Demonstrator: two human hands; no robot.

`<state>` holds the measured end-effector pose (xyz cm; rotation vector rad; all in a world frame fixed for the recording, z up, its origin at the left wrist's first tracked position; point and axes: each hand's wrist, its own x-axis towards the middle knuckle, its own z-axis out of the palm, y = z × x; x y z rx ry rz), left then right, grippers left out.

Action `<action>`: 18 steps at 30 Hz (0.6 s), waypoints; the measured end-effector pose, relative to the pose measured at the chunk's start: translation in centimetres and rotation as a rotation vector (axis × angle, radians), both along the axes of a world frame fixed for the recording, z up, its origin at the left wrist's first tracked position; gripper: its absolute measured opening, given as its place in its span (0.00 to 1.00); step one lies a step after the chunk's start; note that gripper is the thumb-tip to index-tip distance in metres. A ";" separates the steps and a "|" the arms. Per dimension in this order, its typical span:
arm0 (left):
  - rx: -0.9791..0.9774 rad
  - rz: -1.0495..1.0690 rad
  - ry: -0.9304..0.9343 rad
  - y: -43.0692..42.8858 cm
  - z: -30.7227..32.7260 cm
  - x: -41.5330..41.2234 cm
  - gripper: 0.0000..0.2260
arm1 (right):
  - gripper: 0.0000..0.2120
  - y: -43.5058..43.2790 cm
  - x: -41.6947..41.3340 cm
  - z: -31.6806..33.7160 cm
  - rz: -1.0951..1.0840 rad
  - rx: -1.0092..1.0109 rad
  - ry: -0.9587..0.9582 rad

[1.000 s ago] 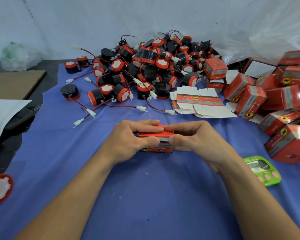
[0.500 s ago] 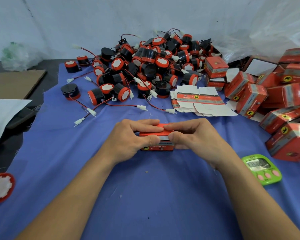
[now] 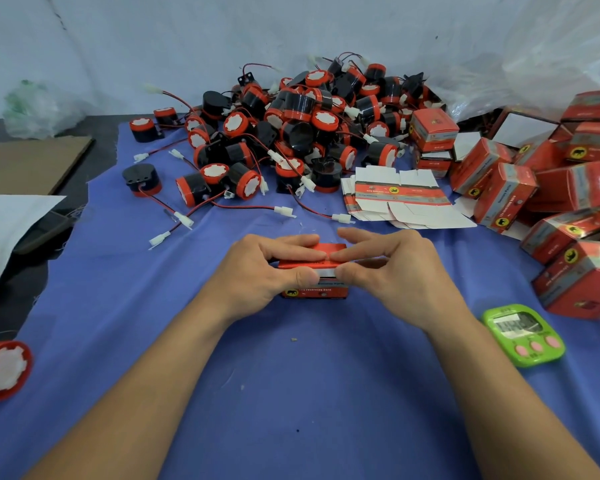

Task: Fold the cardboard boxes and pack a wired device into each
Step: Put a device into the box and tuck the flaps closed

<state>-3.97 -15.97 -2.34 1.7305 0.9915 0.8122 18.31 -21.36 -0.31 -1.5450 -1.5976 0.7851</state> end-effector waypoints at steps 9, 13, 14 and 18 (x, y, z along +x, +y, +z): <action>0.045 0.006 0.009 -0.7 -0.2 0.1 0.11 | 0.08 -1.0 -1.3 -1.4 -0.139 0.138 -0.051; 0.063 -0.009 0.008 -1.2 0.1 0.0 0.11 | 0.09 -1.9 -1.9 -1.8 -0.111 0.278 -0.203; 0.078 -0.002 0.017 -1.3 0.0 0.0 0.10 | 0.09 -2.0 -1.9 -1.9 -0.098 0.313 -0.240; 0.290 0.093 0.112 -2.0 -0.7 0.3 0.11 | 0.10 -2.5 -1.7 -2.1 -0.045 0.389 -0.320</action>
